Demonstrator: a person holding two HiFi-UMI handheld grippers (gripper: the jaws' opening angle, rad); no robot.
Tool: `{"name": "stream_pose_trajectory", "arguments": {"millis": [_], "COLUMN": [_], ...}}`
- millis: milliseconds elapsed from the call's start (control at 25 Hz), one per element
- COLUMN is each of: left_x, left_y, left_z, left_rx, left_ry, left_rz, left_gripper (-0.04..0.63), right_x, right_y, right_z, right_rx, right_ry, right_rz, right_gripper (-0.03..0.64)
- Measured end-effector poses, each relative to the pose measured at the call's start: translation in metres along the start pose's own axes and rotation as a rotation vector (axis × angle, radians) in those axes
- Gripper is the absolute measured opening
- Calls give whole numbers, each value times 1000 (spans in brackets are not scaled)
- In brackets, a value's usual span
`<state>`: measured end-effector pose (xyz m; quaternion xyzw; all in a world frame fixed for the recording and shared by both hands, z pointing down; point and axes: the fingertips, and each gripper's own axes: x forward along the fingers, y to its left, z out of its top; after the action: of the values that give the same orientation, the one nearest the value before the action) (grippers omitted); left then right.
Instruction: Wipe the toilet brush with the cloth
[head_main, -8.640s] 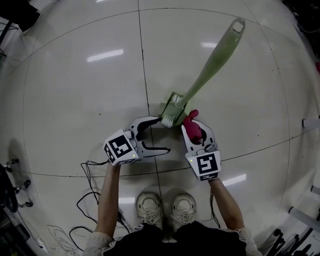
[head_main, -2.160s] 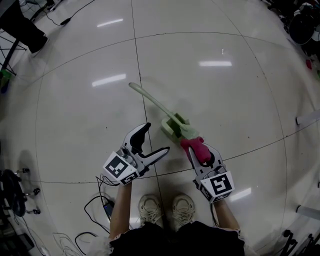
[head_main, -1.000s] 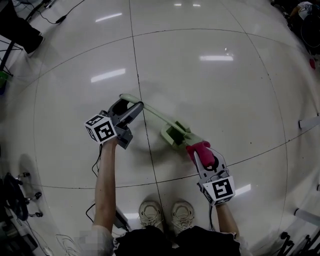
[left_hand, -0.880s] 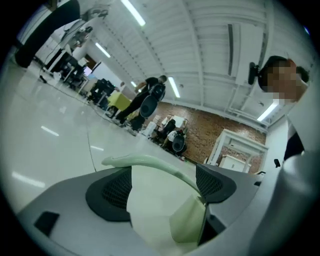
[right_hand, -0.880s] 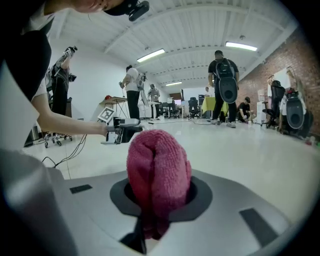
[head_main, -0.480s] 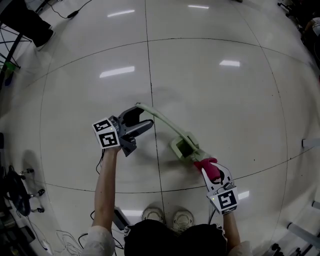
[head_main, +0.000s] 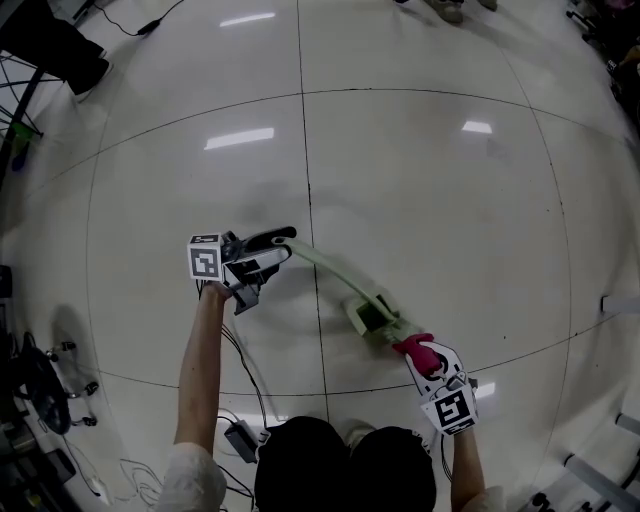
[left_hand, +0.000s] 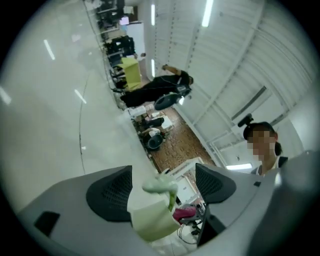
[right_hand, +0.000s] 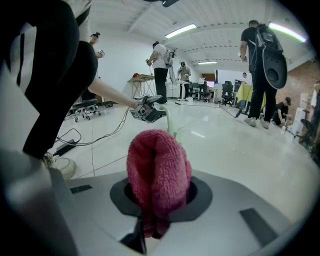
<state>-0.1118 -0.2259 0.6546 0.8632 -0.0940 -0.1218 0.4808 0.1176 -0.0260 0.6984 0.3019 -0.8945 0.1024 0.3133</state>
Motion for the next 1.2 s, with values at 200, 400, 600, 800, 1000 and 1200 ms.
{"name": "stream_pose_trajectory", "arguments": {"millis": [200, 400, 600, 800, 1000, 1200], "left_x": [-3, -5, -3, 4, 8, 17], "left_y": [8, -1, -6, -19, -32, -75], "left_z": [9, -24, -38, -30, -27, -16], "left_rx": [-28, 23, 113, 189, 210, 332], "left_ry": [3, 193, 289, 215, 185, 146], "left_rz": [-23, -47, -51, -89, -106, -134], "left_gripper": [284, 285, 284, 140, 127, 120], "right_x": [1, 1, 4, 4, 1, -8], "right_y": [-8, -12, -13, -10, -16, -24], "right_z": [1, -1, 0, 1, 2, 7], "right_rx": [13, 33, 23, 23, 23, 55], "right_ry": [5, 4, 7, 11, 17, 16], "right_rz": [-13, -10, -21, -29, -55, -97], "right_gripper": [69, 69, 69, 69, 69, 69]}}
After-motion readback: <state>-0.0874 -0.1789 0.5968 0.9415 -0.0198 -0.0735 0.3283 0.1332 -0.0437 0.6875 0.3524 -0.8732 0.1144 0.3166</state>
